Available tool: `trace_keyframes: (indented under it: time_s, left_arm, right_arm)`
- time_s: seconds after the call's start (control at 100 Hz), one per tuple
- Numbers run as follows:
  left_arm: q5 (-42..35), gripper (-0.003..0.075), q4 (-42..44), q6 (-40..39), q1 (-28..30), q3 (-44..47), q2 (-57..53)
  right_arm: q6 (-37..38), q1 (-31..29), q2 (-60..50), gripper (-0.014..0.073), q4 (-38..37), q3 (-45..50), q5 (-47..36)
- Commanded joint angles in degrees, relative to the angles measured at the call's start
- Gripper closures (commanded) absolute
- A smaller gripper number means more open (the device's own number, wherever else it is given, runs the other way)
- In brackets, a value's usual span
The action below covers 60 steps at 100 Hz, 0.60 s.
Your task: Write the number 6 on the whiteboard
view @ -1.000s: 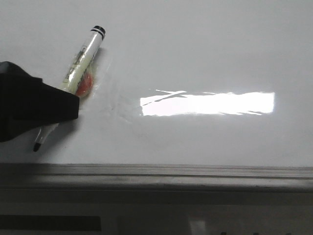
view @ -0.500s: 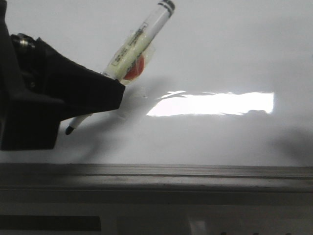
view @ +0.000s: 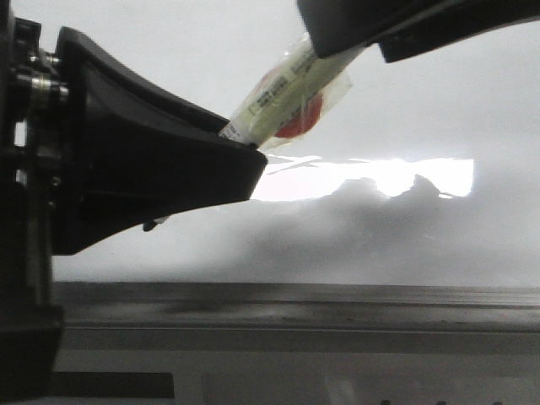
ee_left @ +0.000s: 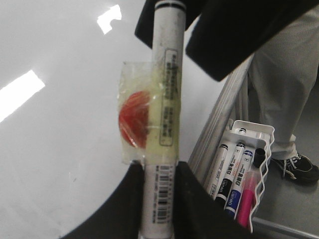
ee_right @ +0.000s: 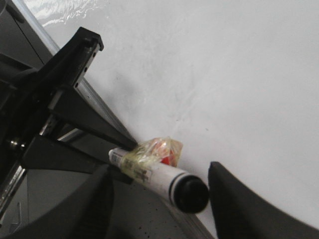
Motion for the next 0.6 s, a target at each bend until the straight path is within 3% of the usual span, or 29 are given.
trace_keyframes:
  time_s: [0.0,0.24,0.35,0.43,0.54,0.59]
  left_arm:
    - [-5.2,0.0741,0.3,-0.6,-0.4,-1.8,-0.7]
    - [-5.2,0.0741,0.7,-0.6,-0.4,-1.8,-0.7]
    - [-4.9,0.0727,1.2,-0.6,-0.4,-1.8,-0.7]
    - [-4.9,0.0634,1.4,-0.6,-0.4,-1.8,-0.7]
    - [-5.0,0.0377,1.4,-0.6,0.6,-1.8,-1.0]
    - [-4.1,0.0315,0.7,-0.6,1.4,-1.8,-1.7]
  right_arm:
    - [-0.5,0.1,0.8,0.0286,1.4,-2.2,-4.7]
    - [-0.5,0.1,2.5,0.0666,1.5,-2.2,-5.2]
    - [-0.5,0.1,2.6,0.0657,1.5,-2.2,-5.6]
    - [-0.5,0.1,2.6,0.0657,1.5,-2.2,-5.6]
    - [-0.5,0.1,2.6,0.0657,1.5,-2.2,-5.6]
    - [-0.2,0.1,2.6,0.0657,1.5,-2.2,-5.5]
